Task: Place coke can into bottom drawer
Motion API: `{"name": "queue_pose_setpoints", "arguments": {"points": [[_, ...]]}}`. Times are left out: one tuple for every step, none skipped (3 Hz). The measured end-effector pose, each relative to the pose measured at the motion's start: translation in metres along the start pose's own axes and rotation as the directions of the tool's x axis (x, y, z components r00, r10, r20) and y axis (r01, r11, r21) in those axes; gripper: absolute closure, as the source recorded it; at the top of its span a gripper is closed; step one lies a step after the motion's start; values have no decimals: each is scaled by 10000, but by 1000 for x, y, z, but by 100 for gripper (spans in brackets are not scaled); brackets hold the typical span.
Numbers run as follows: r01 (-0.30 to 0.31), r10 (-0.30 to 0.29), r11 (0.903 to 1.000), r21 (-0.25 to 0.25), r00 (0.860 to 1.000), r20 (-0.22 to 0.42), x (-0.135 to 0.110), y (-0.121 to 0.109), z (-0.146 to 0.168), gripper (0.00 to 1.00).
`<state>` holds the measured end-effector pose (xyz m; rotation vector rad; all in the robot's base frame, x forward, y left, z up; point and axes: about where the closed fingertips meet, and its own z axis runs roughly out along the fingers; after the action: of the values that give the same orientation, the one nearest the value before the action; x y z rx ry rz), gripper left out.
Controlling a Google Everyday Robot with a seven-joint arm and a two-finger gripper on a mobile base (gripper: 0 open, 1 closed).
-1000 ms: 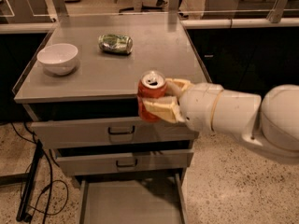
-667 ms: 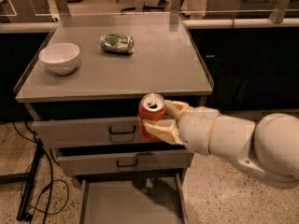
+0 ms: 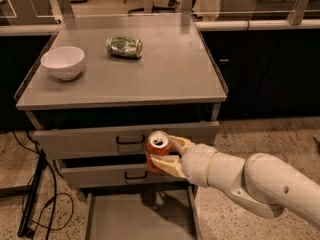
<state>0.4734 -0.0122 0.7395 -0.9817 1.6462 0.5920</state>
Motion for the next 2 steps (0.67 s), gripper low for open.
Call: {"name": "queue_pose_setpoints", "arguments": {"points": [[0,0,10000,-4,10000,-3,0,0,0,100],[-34,12,9985,-553,9992,-401,18,17,19,100]]}}
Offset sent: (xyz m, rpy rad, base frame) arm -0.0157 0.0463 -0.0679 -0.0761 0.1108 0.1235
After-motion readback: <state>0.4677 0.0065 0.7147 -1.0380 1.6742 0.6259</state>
